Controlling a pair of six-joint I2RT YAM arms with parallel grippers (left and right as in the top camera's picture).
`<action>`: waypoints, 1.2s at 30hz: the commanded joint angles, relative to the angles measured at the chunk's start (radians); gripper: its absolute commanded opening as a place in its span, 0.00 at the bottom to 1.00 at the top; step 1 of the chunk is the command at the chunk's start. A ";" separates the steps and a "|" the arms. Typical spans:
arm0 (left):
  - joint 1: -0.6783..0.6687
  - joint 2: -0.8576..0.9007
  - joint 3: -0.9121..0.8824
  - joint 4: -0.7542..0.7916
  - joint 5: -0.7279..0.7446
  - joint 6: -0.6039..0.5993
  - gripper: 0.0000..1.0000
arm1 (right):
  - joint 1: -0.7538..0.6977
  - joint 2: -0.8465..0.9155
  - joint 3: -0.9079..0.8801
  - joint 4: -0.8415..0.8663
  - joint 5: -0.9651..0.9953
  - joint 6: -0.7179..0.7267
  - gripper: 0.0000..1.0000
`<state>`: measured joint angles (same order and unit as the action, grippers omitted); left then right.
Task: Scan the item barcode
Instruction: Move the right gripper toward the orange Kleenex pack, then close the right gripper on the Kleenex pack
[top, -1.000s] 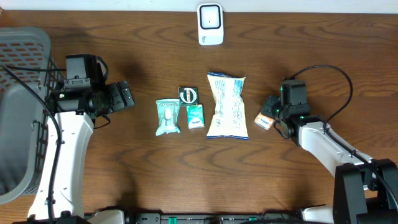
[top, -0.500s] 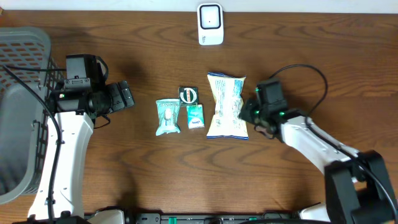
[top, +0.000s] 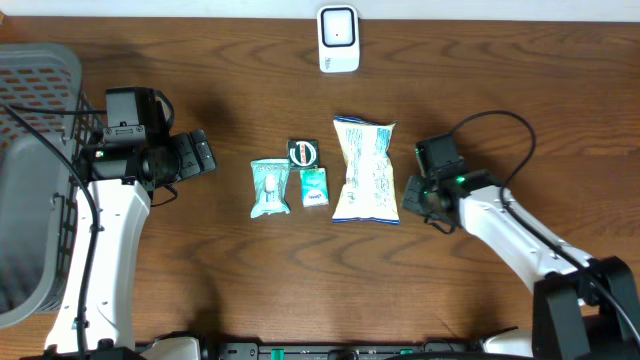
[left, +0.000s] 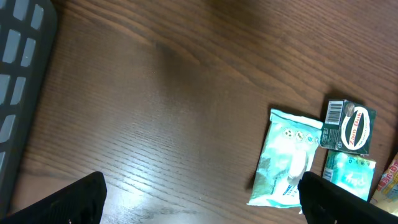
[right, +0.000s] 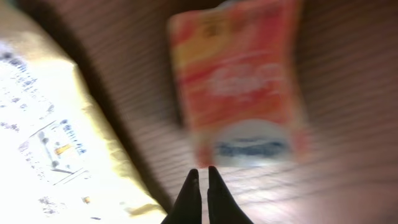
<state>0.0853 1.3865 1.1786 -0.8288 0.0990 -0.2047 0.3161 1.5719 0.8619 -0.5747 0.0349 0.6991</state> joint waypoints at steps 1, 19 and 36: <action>0.003 0.007 0.009 -0.001 -0.002 0.013 0.98 | -0.068 -0.019 0.023 -0.038 0.071 -0.044 0.01; 0.003 0.007 0.009 -0.001 -0.002 0.013 0.98 | -0.023 0.066 0.032 0.136 -0.104 -0.093 0.01; 0.003 0.007 0.009 -0.001 -0.002 0.013 0.98 | -0.158 0.032 0.073 0.009 -0.213 -0.264 0.01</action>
<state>0.0853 1.3865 1.1786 -0.8291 0.0990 -0.2047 0.1883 1.6489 0.8902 -0.5644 -0.0540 0.5438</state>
